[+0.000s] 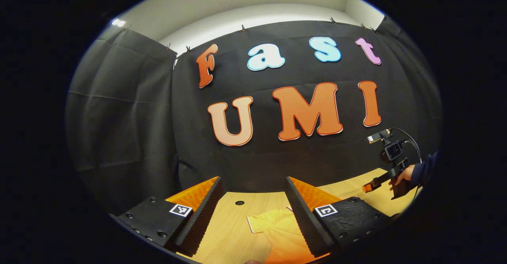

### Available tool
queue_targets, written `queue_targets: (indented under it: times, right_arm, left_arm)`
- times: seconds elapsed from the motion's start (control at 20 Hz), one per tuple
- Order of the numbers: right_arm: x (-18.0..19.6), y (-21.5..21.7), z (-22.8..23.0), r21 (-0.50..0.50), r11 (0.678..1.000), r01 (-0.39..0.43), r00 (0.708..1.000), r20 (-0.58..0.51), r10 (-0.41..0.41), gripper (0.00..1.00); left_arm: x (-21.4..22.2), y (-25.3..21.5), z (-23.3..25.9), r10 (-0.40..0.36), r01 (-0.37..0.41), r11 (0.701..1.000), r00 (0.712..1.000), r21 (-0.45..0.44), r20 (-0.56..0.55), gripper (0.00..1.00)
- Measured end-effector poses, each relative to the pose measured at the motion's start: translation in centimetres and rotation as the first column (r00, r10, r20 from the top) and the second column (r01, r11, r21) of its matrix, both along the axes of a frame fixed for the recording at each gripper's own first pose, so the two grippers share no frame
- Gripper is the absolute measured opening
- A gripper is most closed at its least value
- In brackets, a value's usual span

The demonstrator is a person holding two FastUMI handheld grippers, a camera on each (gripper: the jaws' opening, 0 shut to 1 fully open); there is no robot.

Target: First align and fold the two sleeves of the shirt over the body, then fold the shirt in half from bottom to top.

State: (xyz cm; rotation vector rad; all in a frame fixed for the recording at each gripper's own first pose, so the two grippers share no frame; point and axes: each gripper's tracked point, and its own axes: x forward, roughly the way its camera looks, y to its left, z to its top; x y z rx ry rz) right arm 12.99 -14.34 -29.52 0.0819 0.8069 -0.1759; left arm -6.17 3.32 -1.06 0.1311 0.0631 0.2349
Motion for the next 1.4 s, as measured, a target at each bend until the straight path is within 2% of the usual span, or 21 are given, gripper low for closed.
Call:
queue_targets:
  times: [0.1, 0.25, 0.55, 0.75, 0.85, 0.95, 1.0, 1.1, 1.15, 1.2, 1.3, 1.4]
  right_arm:
    - [1.0, 0.7, -2.1, 0.074, 0.997, -0.017, 0.999, -0.049, 0.021, 0.98]
    - [1.5, 0.3, -5.8, 0.163, 0.986, 0.037, 0.985, -0.173, -0.008, 0.99]
    - [3.3, -1.2, -9.8, 0.156, 0.985, 0.066, 0.957, -0.29, -0.018, 0.97]
    - [3.3, -1.0, -12.1, 0.15, 0.988, 0.039, 0.922, -0.386, 0.022, 0.96]
    - [3.1, 0.1, -13.3, 0.184, 0.983, 0.026, 0.904, -0.424, 0.056, 0.9]
    - [2.5, -0.3, -14.7, 0.151, 0.989, 0.014, 0.886, -0.46, 0.058, 0.75]
    - [2.1, -0.1, -15.2, 0.145, 0.989, 0.004, 0.873, -0.483, 0.067, 0.71]
    - [2.6, 0.6, -15.2, 0.179, 0.984, 0.005, 0.873, -0.48, 0.083, 0.7]
    - [2.3, 0.8, -15.1, 0.184, 0.983, -0.004, 0.866, -0.49, 0.096, 0.65]
    - [2.2, 0.8, -15.2, 0.197, 0.98, -0.003, 0.863, -0.494, 0.103, 0.58]
    - [2.0, 1.1, -15.1, 0.228, 0.973, 0.026, 0.861, -0.5, 0.094, 0.2]
    - [1.6, 1.4, -14.9, 0.286, 0.957, 0.049, 0.862, -0.496, 0.104, 0.18]
  left_arm:
    - [-0.3, -0.1, -0.2, 0.011, -0.011, 1.0, 1.0, 0.004, -0.012, 0.96]
    - [-0.8, -0.8, -0.8, 0.012, -0.012, 1.0, 0.999, -0.005, -0.037, 0.97]
    - [-0.9, -1.6, -1.3, 0.025, -0.023, 1.0, 0.997, 0.017, -0.068, 0.96]
    - [-0.7, -2.4, -1.8, 0.029, -0.027, 0.999, 0.996, 0.023, -0.084, 0.96]
    - [-0.7, -2.4, -1.8, 0.04, -0.037, 0.999, 0.995, 0.032, -0.092, 0.96]
    - [-0.8, -2.4, -2.0, 0.051, -0.048, 0.998, 0.994, 0.032, -0.101, 0.98]
    - [-0.9, -2.3, -2.1, 0.058, -0.054, 0.998, 0.993, 0.036, -0.102, 0.99]
    - [-1.1, -2.2, -2.3, 0.069, -0.065, 0.997, 0.992, 0.043, -0.107, 0.99]
    - [-1.0, -2.2, -2.5, 0.072, -0.068, 0.997, 0.991, 0.041, -0.112, 0.99]
    - [-0.8, -2.3, -2.8, 0.072, -0.068, 0.997, 0.99, 0.034, -0.12, 0.99]
    - [-0.8, -2.6, -3.0, 0.069, -0.065, 0.997, 0.99, 0.03, -0.126, 0.99]
    - [-0.7, -2.9, -2.6, 0.066, -0.062, 0.997, 0.991, 0.038, -0.116, 1.0]
